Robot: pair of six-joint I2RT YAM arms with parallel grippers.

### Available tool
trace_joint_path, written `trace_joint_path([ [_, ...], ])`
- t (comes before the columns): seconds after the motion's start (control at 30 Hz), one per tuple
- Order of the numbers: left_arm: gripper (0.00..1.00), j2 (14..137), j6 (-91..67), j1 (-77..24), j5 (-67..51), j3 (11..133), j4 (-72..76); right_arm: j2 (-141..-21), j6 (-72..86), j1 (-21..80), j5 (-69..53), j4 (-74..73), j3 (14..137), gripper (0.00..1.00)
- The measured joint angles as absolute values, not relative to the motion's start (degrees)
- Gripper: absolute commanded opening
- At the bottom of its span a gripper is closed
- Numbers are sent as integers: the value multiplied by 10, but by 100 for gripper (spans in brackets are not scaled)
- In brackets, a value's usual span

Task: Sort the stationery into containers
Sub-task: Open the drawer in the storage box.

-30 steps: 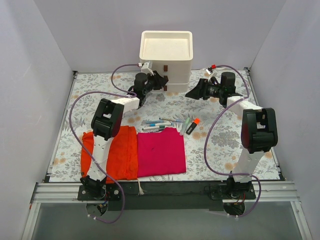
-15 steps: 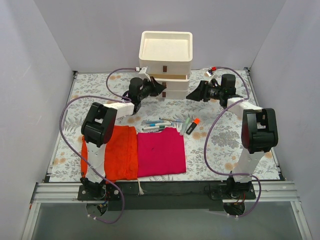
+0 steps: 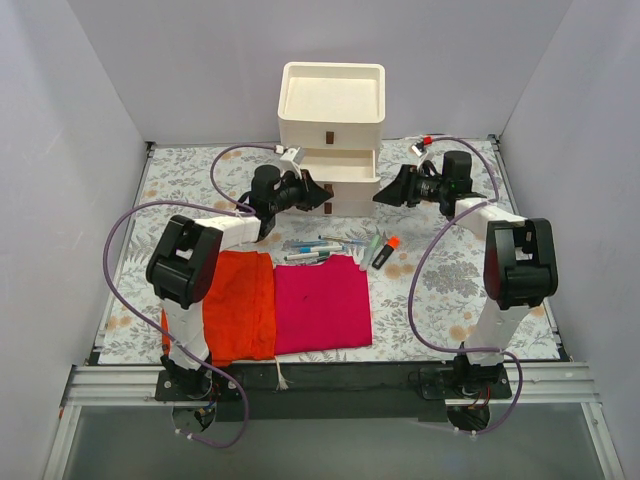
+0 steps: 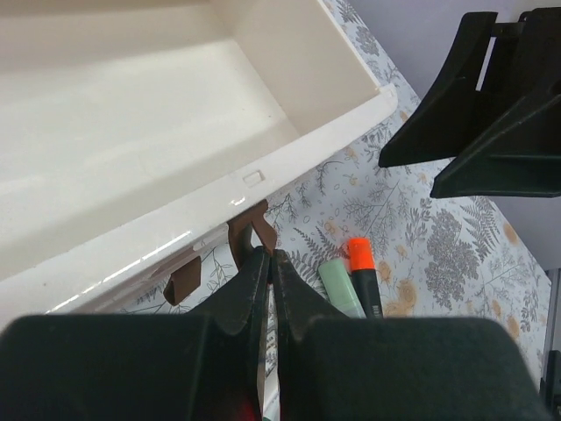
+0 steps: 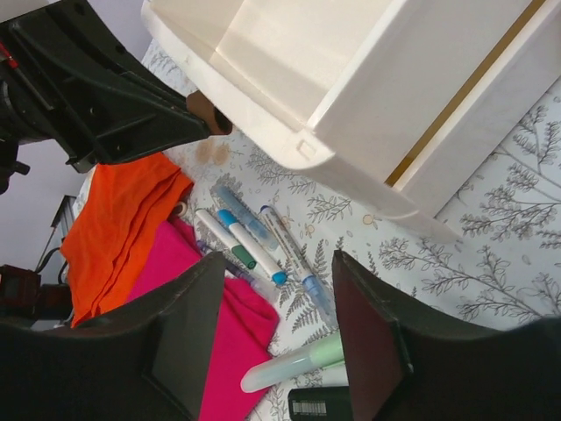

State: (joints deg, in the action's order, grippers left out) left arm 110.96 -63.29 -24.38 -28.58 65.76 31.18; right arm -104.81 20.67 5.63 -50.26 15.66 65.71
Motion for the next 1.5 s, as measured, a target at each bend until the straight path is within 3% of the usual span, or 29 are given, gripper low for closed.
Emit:
trace_joint_path([
  [0.13,0,1110,-627,-250,-286,657,314,-1022,191,59,-508,164,614,50],
  [0.2,0,1110,-624,-252,-286,657,314,-1006,182,62,-507,168,573,38],
  [0.37,0,1110,-616,-253,-286,670,300,-1029,188,67,-500,170,516,28],
  [1.03,0,1111,-566,-255,-292,757,186,-1283,425,70,-487,350,699,34],
  [1.5,0,1112,-523,-258,-288,787,122,-1318,483,78,-480,375,738,39],
])
